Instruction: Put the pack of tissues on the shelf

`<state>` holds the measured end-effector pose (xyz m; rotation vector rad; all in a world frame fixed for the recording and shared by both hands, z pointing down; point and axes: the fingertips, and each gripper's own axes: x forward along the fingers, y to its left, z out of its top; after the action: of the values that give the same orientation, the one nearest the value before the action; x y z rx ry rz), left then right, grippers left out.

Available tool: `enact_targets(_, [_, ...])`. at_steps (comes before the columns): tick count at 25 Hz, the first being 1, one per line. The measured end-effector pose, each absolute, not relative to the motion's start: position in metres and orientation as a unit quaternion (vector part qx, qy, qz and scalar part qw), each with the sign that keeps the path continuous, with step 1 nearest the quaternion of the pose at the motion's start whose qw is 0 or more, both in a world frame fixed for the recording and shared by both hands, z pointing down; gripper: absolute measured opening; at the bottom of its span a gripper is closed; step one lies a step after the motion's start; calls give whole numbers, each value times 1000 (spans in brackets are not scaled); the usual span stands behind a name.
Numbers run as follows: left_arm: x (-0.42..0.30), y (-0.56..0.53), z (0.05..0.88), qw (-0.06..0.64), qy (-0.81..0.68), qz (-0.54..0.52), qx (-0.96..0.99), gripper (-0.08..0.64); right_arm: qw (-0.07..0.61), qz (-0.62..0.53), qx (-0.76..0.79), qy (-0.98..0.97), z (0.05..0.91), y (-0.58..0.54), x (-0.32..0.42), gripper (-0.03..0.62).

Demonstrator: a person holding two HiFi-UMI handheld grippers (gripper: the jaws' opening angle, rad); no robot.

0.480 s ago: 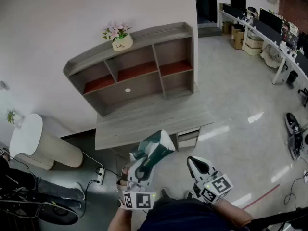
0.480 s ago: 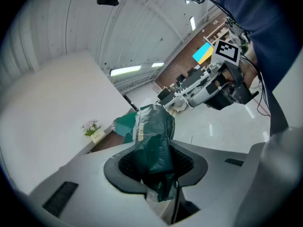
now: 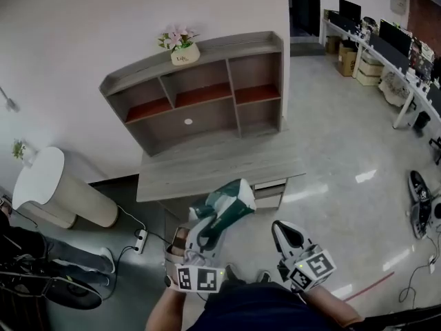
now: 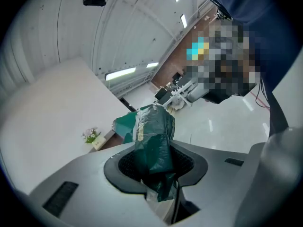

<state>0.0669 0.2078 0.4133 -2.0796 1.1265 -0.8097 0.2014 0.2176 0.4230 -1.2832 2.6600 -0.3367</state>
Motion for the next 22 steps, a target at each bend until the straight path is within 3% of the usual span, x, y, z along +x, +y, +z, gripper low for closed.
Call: enact_targets(22, [24,168,421,337,442,-338,-760,130,86,-151,-408,896,437,173,181,5])
